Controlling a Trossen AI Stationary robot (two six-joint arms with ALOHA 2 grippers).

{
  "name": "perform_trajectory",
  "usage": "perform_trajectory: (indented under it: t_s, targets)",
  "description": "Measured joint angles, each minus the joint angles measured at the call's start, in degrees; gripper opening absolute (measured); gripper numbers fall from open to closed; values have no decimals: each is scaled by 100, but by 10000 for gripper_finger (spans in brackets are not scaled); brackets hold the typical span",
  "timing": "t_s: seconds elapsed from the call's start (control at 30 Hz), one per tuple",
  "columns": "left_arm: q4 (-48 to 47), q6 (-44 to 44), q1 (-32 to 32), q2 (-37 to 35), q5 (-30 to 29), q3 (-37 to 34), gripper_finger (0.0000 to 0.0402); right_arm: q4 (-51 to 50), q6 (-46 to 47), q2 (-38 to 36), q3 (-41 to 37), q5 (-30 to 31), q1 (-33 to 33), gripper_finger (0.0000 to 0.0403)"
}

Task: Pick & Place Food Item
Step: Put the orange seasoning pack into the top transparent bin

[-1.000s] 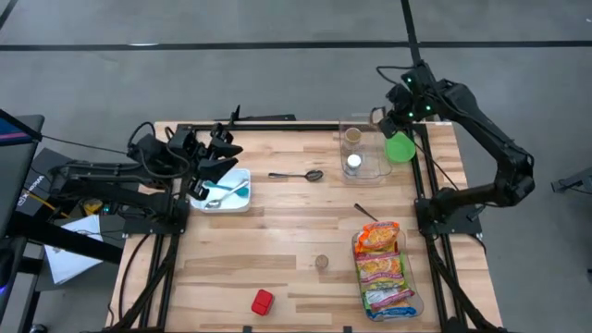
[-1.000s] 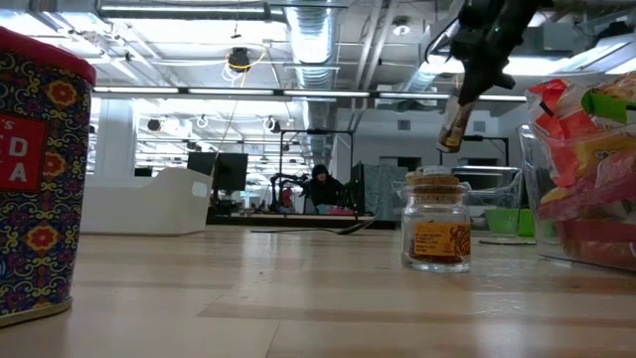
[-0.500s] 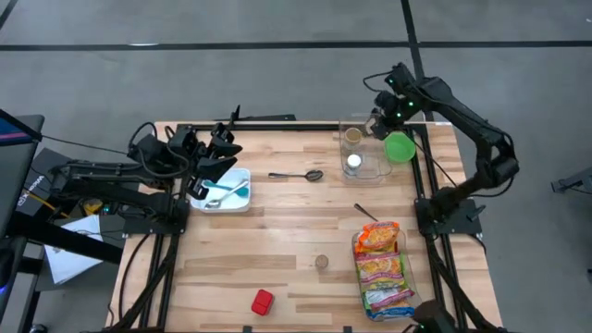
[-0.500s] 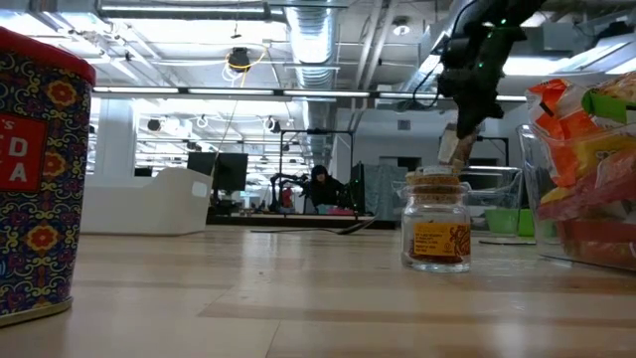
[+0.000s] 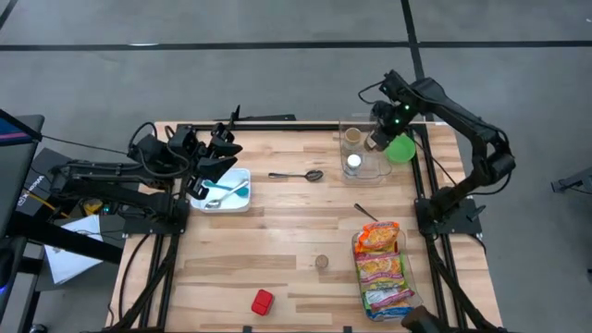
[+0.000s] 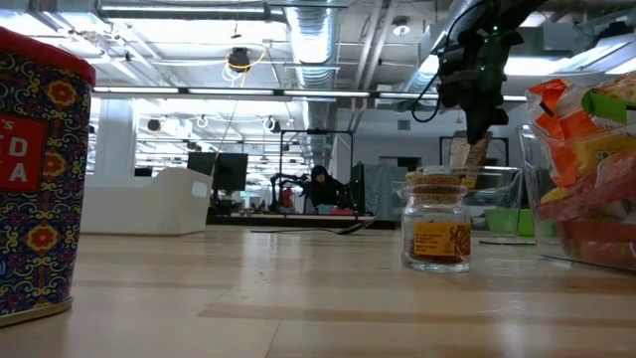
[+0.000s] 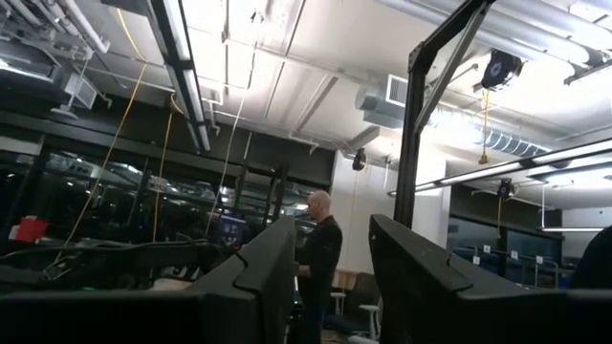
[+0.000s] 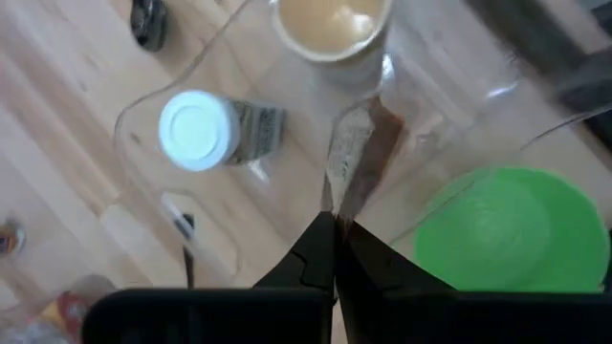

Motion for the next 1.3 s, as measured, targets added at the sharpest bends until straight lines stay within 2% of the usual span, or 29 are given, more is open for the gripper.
perform_trajectory:
  t_s: [0.2, 0.47, 0.83, 1.07, 1.3]
  targets:
    - [-11, 8, 0, 0, 0, 0, 130, 10, -144, 0, -2, 46, 354, 0]
    - [-20, 8, 0, 0, 0, 0, 131, -8, -390, 0, -2, 481, 755, 0]
    - [-20, 8, 0, 0, 1, 0, 131, -280, -1183, 0, 0, 500, 1027, 0]
    - [-20, 8, -60, 0, 0, 0, 131, 4, -1534, 0, -2, 1062, 1071, 0]
    - [-22, 10, -107, 0, 0, 0, 131, 208, -1639, 0, -2, 1068, 1076, 0]
